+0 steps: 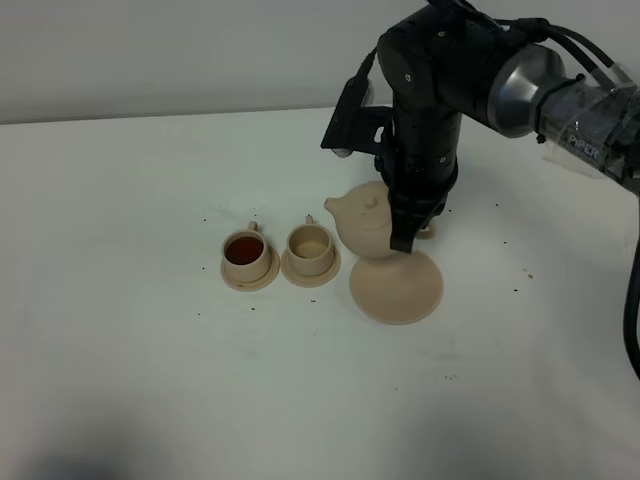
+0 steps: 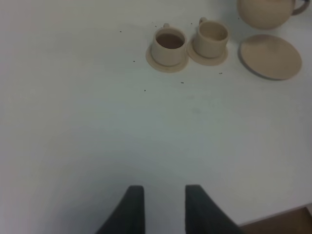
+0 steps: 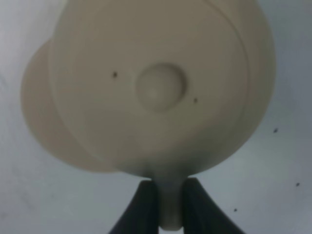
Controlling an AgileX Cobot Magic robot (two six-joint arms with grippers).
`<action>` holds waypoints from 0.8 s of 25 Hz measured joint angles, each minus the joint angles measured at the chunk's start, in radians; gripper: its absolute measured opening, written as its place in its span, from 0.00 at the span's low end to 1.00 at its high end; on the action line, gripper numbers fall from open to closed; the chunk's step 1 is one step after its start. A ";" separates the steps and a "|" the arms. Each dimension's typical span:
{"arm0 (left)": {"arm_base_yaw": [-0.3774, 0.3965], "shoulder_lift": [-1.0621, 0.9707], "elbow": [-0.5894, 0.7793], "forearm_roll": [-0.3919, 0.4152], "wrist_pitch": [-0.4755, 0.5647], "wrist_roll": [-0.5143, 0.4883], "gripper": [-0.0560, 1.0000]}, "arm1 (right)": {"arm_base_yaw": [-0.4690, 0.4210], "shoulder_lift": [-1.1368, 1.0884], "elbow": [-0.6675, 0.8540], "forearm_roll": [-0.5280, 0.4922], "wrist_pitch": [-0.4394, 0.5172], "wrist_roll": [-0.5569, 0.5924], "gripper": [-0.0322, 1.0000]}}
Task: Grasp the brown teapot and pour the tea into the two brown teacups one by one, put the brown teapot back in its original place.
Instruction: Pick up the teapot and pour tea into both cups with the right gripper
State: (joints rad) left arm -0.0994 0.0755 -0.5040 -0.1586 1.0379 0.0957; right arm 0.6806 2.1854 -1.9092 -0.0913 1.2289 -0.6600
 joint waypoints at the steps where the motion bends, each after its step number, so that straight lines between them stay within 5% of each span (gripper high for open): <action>1: 0.000 0.000 0.000 0.000 0.000 0.000 0.27 | 0.000 0.000 0.005 0.004 0.001 0.003 0.14; 20: 0.000 0.000 0.000 0.000 0.000 -0.001 0.27 | 0.000 -0.001 0.008 0.034 -0.002 0.004 0.14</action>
State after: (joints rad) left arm -0.0994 0.0755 -0.5040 -0.1586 1.0379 0.0947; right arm 0.6806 2.1846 -1.9009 -0.0576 1.2274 -0.6556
